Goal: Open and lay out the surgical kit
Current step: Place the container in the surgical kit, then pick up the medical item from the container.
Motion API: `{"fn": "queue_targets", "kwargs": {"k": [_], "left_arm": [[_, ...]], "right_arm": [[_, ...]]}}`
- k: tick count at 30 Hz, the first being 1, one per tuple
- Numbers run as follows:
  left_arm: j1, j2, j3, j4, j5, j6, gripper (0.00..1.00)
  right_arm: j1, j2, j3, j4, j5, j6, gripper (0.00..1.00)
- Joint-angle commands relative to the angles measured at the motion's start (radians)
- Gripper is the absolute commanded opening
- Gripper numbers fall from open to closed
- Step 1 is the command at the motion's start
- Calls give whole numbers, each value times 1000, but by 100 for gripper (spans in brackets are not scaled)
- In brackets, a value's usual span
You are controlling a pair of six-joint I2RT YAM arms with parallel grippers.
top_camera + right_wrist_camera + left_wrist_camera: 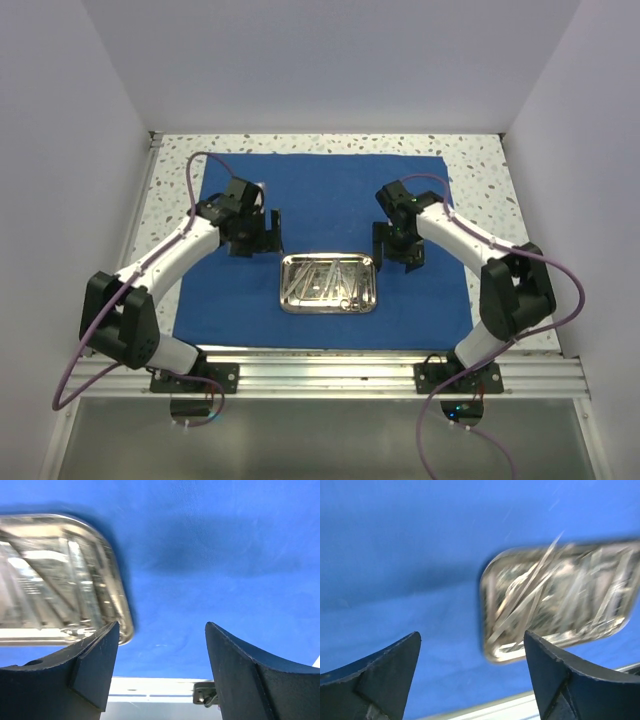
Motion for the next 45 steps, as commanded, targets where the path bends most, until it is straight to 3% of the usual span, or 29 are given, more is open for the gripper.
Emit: {"fn": "queue_targets", "kwargs": {"k": [1, 4, 10, 19, 32, 35, 36, 39, 45], "left_arm": [[6, 26, 113, 11, -23, 55, 82], [-25, 86, 153, 41, 39, 80, 65], [-163, 158, 158, 81, 11, 115, 45], [-250, 241, 116, 166, -39, 68, 39], [-270, 411, 171, 173, -134, 39, 33], [-270, 434, 171, 178, -130, 37, 27], [-270, 435, 171, 177, -121, 37, 17], [-270, 423, 181, 158, -110, 31, 0], [-270, 365, 289, 34, -98, 37, 0]], "right_arm": [[0, -43, 79, -66, 34, -27, 73], [0, -51, 85, -74, 42, -29, 73], [0, -86, 30, -82, 42, -24, 72], [0, -134, -23, -96, 49, -24, 72], [-2, -151, -28, -108, 54, -40, 72], [-2, -149, -28, -108, 54, -46, 72], [-2, -149, -27, -109, 54, -47, 72], [-2, -149, -20, -113, 52, -52, 72], [0, -157, 4, -113, 51, -49, 71]]}}
